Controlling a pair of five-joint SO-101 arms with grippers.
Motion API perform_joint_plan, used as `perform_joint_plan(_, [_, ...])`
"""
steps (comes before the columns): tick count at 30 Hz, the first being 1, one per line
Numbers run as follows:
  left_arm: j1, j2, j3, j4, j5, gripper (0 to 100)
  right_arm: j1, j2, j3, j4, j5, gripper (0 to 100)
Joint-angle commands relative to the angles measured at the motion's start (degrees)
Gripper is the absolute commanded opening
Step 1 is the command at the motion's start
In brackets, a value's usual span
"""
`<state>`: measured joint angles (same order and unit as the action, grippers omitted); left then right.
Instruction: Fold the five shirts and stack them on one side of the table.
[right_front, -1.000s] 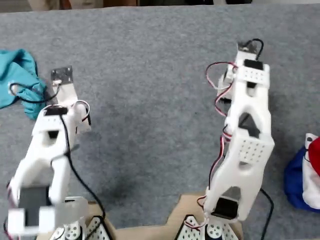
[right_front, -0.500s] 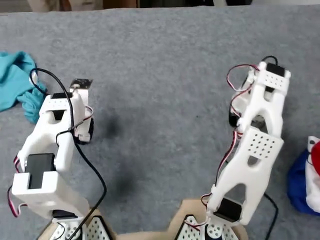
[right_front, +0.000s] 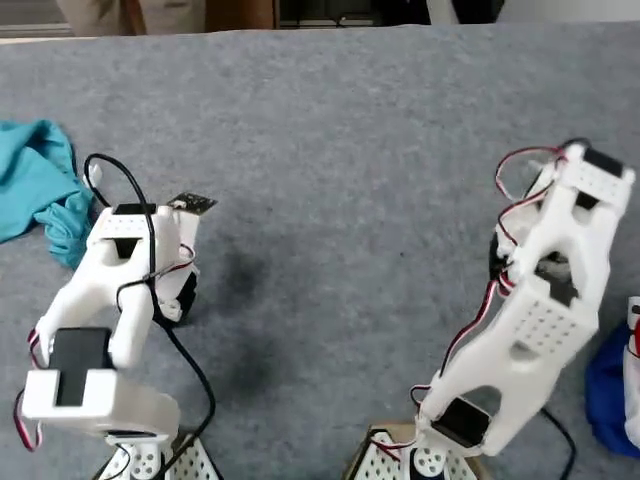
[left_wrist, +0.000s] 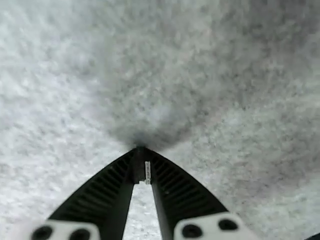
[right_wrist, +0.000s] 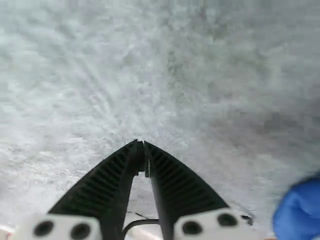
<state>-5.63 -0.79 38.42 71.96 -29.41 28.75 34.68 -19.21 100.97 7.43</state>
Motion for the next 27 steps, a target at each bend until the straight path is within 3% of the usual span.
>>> perform_joint_plan(1, [-0.53,-8.13,-4.66,0.97,3.25,2,-3.56,-12.79,0.04,1.23,2.20,0.6])
perform_joint_plan(7, [-7.38,-22.29,-16.88,1.14,11.08,2,-14.37,-31.16,0.04,1.14,5.54,0.8])
perform_joint_plan(13, [-26.20,-26.24,-25.93,1.49,16.70,2,-28.26,-46.02,0.04,1.14,5.27,0.9])
perform_joint_plan(20, [-45.89,-19.12,-39.82,6.86,16.88,2,-40.40,-48.22,-3.21,1.05,1.93,0.9])
perform_joint_plan(27, [-52.22,-1.89,-61.36,14.68,19.78,4,-43.56,-39.34,-18.24,1.32,1.05,0.9])
